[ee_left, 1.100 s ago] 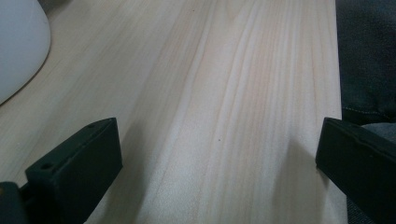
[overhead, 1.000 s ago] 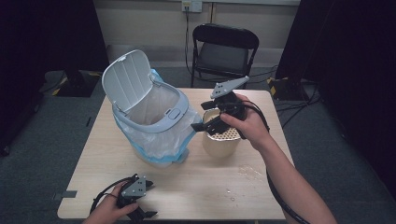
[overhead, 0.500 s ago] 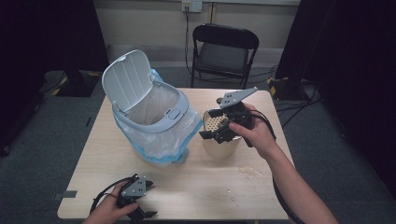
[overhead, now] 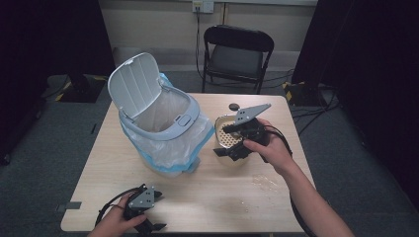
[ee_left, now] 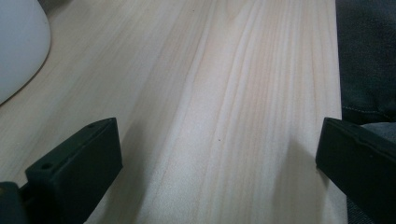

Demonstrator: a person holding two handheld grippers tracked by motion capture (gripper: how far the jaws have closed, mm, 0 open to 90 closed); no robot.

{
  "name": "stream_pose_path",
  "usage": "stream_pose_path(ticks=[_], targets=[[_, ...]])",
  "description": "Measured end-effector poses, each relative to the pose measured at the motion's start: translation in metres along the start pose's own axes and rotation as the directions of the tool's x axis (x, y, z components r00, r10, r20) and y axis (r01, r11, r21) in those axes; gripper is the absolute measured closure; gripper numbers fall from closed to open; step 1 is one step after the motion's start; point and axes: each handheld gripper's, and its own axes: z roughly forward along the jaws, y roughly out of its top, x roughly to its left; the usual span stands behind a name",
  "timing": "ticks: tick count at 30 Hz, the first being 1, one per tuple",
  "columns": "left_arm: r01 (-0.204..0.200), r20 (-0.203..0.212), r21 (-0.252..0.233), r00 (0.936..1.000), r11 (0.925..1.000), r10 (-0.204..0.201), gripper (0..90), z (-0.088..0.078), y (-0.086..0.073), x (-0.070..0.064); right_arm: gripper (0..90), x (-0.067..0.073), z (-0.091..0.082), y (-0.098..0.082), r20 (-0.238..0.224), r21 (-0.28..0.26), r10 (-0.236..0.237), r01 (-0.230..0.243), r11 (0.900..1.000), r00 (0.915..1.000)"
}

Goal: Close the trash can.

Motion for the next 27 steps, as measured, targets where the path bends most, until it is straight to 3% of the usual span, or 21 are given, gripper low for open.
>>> stream_pose_path(ticks=[12,22,27], targets=[[0.0,0.0,0.0,1.0,1.0,0.0,0.0,0.0,0.0,0.0,14.4,0.001,-0.001,-0.018,-0.003,-0.016,0.023,-0.023,1.0,0.9997],[-0.004,0.0,0.003,1.0,1.0,0.004,0.0,0.0,0.0,0.0,14.4,0.006,0.005,-0.039,-0.005,0.015,0.009,-0.008,1.0,1.0],[-0.003,0.0,0.002,1.0,1.0,0.003,0.0,0.0,0.0,0.0,14.3,0.004,0.004,-0.052,-0.004,0.003,0.033,-0.033,0.999,0.9995]])
